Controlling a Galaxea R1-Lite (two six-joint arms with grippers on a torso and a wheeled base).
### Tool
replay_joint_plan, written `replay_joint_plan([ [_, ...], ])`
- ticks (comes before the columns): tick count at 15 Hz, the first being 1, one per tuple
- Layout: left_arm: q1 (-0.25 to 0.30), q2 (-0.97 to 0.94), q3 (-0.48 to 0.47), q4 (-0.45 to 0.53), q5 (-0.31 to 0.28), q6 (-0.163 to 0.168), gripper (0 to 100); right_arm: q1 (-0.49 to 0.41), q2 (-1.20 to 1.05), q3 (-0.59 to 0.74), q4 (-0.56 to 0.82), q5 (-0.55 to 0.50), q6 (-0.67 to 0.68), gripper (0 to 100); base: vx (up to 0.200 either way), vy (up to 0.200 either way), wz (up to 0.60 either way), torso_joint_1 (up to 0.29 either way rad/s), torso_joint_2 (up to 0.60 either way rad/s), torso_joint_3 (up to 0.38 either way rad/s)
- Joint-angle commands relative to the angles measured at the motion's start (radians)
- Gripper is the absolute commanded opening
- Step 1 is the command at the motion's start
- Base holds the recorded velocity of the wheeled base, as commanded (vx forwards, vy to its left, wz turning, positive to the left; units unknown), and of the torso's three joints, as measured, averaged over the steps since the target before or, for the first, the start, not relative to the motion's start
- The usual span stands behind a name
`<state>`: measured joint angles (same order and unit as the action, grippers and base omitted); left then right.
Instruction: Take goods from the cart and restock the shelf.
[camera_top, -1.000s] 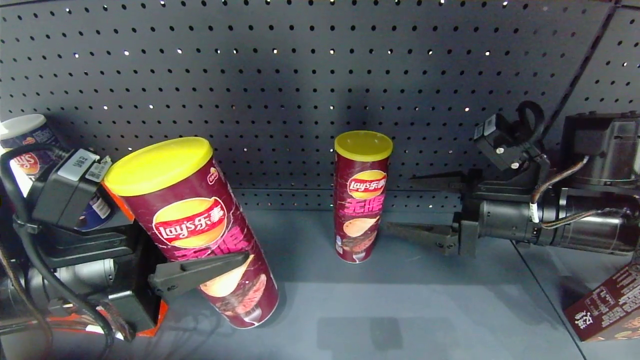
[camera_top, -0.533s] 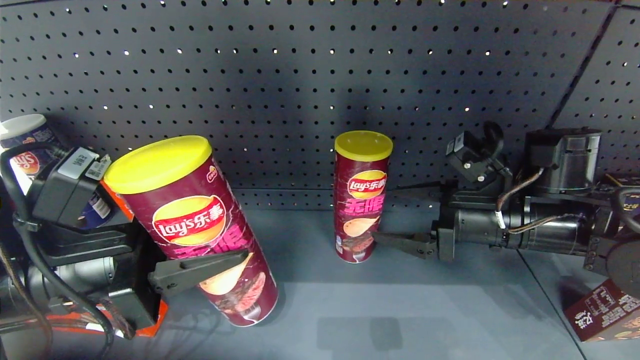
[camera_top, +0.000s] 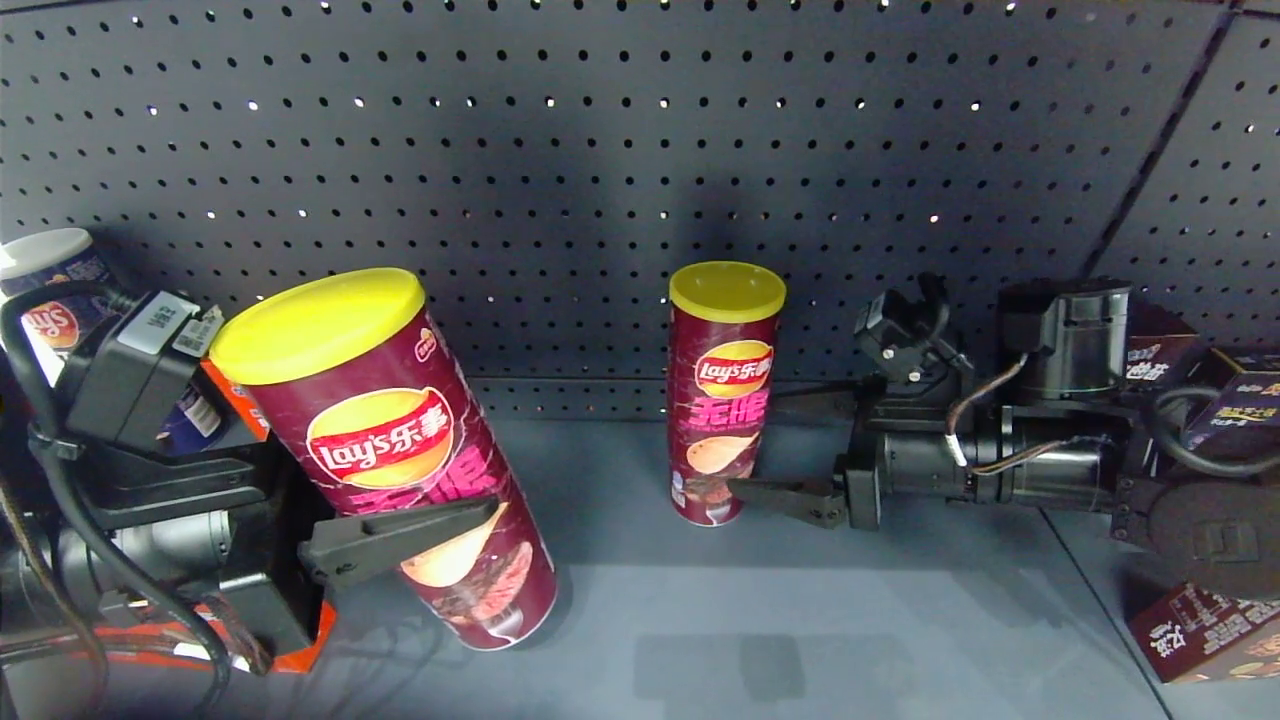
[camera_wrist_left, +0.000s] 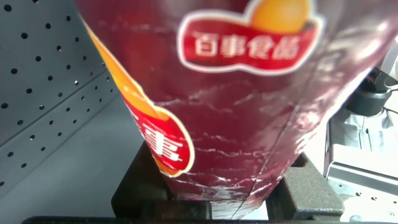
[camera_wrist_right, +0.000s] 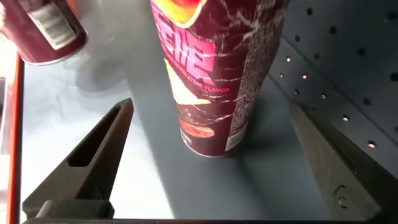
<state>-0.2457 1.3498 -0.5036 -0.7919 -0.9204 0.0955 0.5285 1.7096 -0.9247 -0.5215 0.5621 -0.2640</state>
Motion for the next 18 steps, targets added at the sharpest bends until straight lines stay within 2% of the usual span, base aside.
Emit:
replay_joint_plan([
  [1,0.002,0.0,-0.006,0.0,0.0,0.0,0,0.005,0.035,-0.019,0.0,0.002,-0.001,100,0.0,0.0,0.0,0.0,0.0,0.0],
  [18,0.003,-0.003,-0.004,0.002,0.0,-0.002,0,0.021,0.16,-0.071,-0.063,0.016,0.002,100,0.0,0.0,0.0,0.0,0.0,0.0],
])
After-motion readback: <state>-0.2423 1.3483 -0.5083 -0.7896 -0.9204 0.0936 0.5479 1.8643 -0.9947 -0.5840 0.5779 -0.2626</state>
